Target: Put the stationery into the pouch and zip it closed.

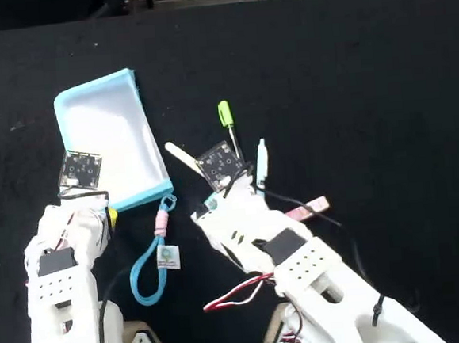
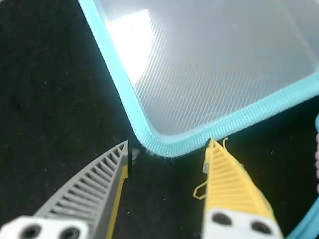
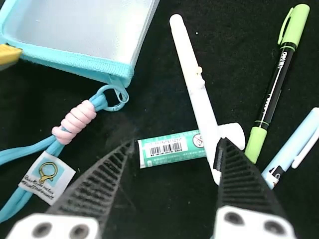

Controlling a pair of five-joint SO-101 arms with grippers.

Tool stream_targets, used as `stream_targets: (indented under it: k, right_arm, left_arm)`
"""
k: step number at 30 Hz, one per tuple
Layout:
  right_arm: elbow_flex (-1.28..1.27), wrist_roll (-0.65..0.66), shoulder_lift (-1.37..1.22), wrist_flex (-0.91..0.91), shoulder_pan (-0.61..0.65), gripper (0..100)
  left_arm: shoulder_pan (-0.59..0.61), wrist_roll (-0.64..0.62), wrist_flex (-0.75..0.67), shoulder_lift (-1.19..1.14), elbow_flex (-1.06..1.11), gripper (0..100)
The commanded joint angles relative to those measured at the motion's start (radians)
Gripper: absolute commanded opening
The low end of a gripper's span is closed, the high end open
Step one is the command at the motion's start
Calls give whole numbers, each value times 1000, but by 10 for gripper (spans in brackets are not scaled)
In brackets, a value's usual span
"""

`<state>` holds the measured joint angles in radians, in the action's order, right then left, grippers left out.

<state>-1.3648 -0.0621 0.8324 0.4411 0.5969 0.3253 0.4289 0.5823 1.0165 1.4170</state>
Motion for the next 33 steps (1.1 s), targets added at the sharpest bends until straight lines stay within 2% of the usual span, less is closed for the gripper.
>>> stream_targets:
  k: [1, 7, 12, 14, 18, 21, 23, 27, 33]
  right_arm:
    - [91, -5, -8, -9, 14, 254]
    - [248, -6, -58, 118, 31, 254]
    - [392, -14, -285, 133, 143, 254]
    - [452, -69, -390, 133, 183, 254]
    - [544, -184, -555, 143, 198, 254]
    - [576, -247, -630, 143, 175, 254]
    - [588, -267, -654, 143, 164, 254]
    - [588, -269, -662, 143, 166, 254]
    - [595, -316, -670, 137, 184, 254]
  left_arm:
    - [13, -103, -9, 2, -36, 245]
    - [47, -296, -11, 3, -15, 245]
    - [45, -450, -12, 14, 13, 245]
    - [48, -474, -11, 14, 15, 245]
    - [56, -462, 8, 14, 15, 245]
    - [56, -310, 91, 15, 4, 245]
    - [74, -241, 97, 14, 22, 245]
    - [99, -269, 23, 15, 70, 245]
    - [99, -285, 12, 15, 74, 245]
